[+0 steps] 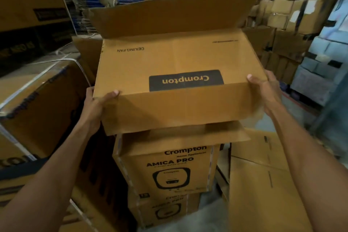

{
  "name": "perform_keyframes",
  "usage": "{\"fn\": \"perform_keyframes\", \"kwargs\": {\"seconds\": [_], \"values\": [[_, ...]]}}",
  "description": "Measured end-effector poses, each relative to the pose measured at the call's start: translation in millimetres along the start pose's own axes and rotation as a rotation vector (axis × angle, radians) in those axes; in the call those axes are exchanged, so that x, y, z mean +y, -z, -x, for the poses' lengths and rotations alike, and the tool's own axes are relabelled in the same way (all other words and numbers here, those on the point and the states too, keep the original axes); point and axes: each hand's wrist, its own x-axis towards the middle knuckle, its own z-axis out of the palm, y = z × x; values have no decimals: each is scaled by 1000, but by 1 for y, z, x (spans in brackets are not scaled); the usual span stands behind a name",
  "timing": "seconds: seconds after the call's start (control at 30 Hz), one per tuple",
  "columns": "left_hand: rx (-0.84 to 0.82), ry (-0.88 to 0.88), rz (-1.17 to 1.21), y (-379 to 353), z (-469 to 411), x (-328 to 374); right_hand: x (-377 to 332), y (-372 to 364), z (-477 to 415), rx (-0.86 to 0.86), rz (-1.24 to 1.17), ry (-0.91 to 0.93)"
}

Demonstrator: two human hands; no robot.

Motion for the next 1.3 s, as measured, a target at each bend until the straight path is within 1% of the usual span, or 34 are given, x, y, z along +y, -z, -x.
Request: {"fn": "perform_keyframes", "kwargs": {"seconds": [0.17, 0.3, 0.43, 0.57, 0.7, 0.77, 0.87, 0.97, 1.07, 1.13, 1.23, 1.3], "values": [[23, -20, 14, 3, 1, -2, -7, -7, -1, 11, 23, -15], [24, -10, -28, 1, 3, -18, 14, -10, 7, 8, 14, -55], [-31, 84, -43, -7, 13, -36, 49, -9, 12, -68, 14, -201], [-39, 178, -96, -12, 20, -63, 74, -9, 15, -118, -31, -331], [-70, 296, -131, -10, 30, -86, 88, -12, 22, -191, 7, -372], [-63, 329, -123, -12, 31, -92, 96, -13, 27, -185, 60, -384], [-49, 326, -128, -16, 28, -94, 96, -17, 33, -85, 186, -337], [-61, 242, -192, -17, 26, -85, 79, -21, 35, -22, 218, -251], [-34, 142, -261, -14, 16, -60, 57, -21, 28, -21, 223, -109], [16, 94, -308, -8, 5, -37, 38, -22, 20, -10, 273, -12], [36, 26, -414, 6, -11, -8, 3, -24, 3, -25, 448, 83], [9, 51, -521, 11, -16, 12, -23, -25, -8, -66, 545, 93]]}}
